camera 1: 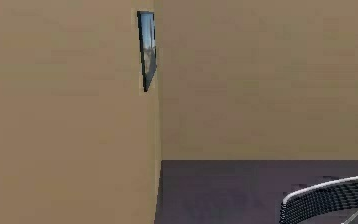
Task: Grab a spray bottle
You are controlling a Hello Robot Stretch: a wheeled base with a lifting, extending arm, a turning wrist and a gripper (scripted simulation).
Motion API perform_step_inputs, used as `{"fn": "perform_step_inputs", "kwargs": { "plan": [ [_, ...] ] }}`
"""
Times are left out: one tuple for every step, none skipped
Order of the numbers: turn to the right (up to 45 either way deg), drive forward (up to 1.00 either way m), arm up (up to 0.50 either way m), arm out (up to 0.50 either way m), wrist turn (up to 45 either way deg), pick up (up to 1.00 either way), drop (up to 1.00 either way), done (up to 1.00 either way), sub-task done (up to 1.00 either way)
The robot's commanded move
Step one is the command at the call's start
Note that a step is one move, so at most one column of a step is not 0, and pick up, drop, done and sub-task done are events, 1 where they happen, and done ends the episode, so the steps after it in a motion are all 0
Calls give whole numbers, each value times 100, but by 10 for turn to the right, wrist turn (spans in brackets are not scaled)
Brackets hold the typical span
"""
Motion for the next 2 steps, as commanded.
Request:
{"fn": "perform_step_inputs", "kwargs": {
  "plan": [
    [0,0,50,0,0,0,0,0,0],
    [0,0,32,0,0,0,0,0,0]
  ]
}}
